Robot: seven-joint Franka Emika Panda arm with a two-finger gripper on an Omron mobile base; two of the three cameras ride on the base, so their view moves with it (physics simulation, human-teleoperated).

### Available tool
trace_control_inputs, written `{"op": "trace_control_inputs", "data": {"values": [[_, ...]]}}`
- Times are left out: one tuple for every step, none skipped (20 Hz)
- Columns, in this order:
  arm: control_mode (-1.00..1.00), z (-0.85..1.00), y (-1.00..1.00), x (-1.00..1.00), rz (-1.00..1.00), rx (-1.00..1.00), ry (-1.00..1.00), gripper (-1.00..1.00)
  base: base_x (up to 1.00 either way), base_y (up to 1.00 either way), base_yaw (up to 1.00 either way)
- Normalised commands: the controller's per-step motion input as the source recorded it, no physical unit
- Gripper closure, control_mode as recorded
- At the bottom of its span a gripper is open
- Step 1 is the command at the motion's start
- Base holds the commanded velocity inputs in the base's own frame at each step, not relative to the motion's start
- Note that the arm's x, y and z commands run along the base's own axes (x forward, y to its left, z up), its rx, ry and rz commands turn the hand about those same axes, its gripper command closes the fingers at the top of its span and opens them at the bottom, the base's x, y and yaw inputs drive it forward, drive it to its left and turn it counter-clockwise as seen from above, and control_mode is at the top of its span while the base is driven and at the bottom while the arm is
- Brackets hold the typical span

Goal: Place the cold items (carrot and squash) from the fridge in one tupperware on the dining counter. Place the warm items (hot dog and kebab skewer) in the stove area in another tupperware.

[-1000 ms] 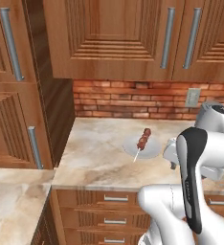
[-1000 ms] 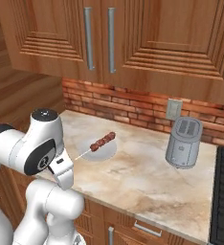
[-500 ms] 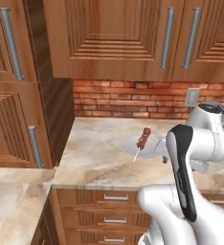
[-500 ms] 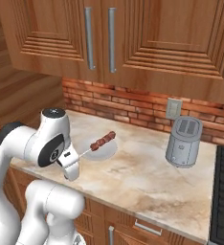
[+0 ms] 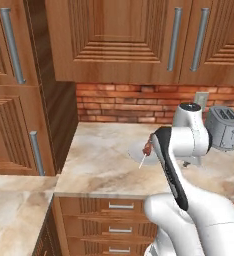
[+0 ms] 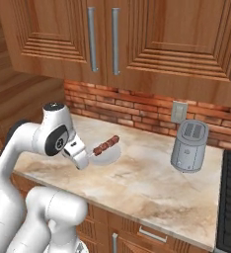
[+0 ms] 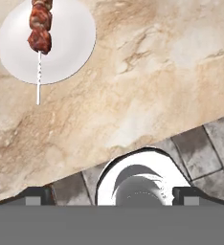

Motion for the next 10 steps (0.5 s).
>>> {"op": "trace_control_inputs", "data": {"values": [[-1.0, -0.09, 0.0, 0.91, 0.0, -0.19, 0.06, -1.0, 0.0, 0.0, 0.0], [-1.0, -0.09, -0.09, 0.99, 0.03, -0.12, 0.12, -1.0, 0.0, 0.0, 0.0], [-1.0, -0.15, -0.19, 1.0, 0.05, -0.01, 0.09, -1.0, 0.0, 0.0, 0.0], [-1.0, -0.32, -0.27, 1.0, 0.07, 0.0, 0.07, -1.0, 0.0, 0.0, 0.0], [-1.0, -0.46, -0.32, 1.0, 0.08, 0.06, 0.02, -1.0, 0.0, 0.0, 0.0], [-1.0, -0.5, -0.44, 1.0, 0.1, 0.08, 0.04, -1.0, 0.0, 0.0, 0.0], [-1.0, -0.54, -0.46, 1.0, 0.11, 0.07, 0.05, -1.0, 0.0, 0.0, 0.0], [-1.0, -0.5, -0.56, 1.0, 0.12, 0.1, 0.01, -1.0, 0.0, 0.0, 0.0], [-1.0, -0.51, -0.5, 1.0, 0.12, 0.09, 0.04, -1.0, 0.0, 0.0, 0.0], [-1.0, -0.51, -0.31, 1.0, 0.12, 0.07, 0.05, -1.0, 0.0, 0.0, 0.0]]}}
